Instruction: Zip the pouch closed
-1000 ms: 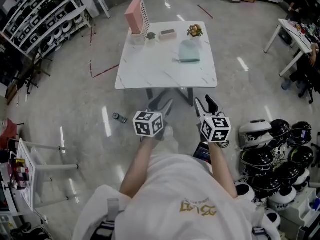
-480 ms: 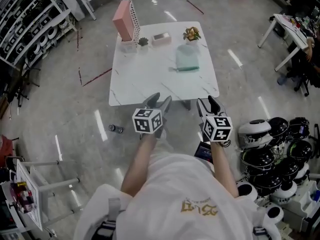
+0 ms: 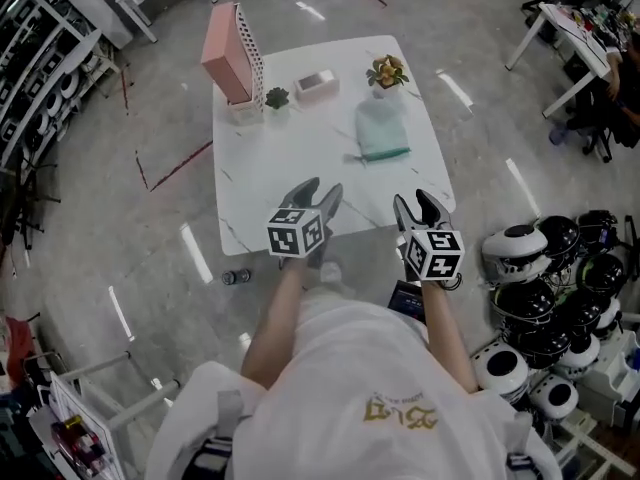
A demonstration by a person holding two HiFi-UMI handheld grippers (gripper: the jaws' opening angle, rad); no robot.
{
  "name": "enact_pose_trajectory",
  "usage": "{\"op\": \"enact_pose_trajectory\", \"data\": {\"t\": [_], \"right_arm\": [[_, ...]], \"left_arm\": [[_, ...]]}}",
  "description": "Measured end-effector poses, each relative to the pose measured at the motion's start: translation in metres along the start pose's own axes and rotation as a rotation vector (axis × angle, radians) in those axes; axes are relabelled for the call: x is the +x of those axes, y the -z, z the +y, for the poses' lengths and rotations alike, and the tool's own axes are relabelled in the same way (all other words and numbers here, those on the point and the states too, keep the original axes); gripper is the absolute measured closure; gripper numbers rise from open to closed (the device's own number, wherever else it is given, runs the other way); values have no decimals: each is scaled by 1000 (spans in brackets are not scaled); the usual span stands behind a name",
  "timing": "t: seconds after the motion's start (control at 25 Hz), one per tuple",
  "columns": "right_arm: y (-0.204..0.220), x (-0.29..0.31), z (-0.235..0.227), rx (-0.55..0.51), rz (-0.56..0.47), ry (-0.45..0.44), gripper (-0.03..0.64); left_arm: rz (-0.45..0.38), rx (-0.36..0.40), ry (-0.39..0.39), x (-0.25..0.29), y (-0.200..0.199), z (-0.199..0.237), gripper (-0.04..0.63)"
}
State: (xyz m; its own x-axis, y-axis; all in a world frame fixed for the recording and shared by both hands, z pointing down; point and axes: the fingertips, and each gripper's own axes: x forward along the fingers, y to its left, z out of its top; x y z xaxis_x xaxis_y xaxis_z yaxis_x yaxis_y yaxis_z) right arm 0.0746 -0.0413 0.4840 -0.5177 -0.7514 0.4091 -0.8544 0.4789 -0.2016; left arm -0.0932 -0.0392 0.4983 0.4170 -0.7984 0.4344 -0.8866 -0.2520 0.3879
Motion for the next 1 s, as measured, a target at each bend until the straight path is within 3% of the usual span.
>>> {"op": "enact_pose_trajectory", "data": {"t": [0.28, 0.6, 1.0], "right_arm": [[1, 51, 7, 9, 55, 78, 416], [10, 90, 8, -15, 140, 89, 417], [27, 119, -4, -8, 220, 67, 417]], "left_arm": [[134, 67, 88, 43, -2, 37, 365], [253, 147, 156, 83, 12, 50, 362], [336, 252, 166, 114, 28, 52, 362]]}}
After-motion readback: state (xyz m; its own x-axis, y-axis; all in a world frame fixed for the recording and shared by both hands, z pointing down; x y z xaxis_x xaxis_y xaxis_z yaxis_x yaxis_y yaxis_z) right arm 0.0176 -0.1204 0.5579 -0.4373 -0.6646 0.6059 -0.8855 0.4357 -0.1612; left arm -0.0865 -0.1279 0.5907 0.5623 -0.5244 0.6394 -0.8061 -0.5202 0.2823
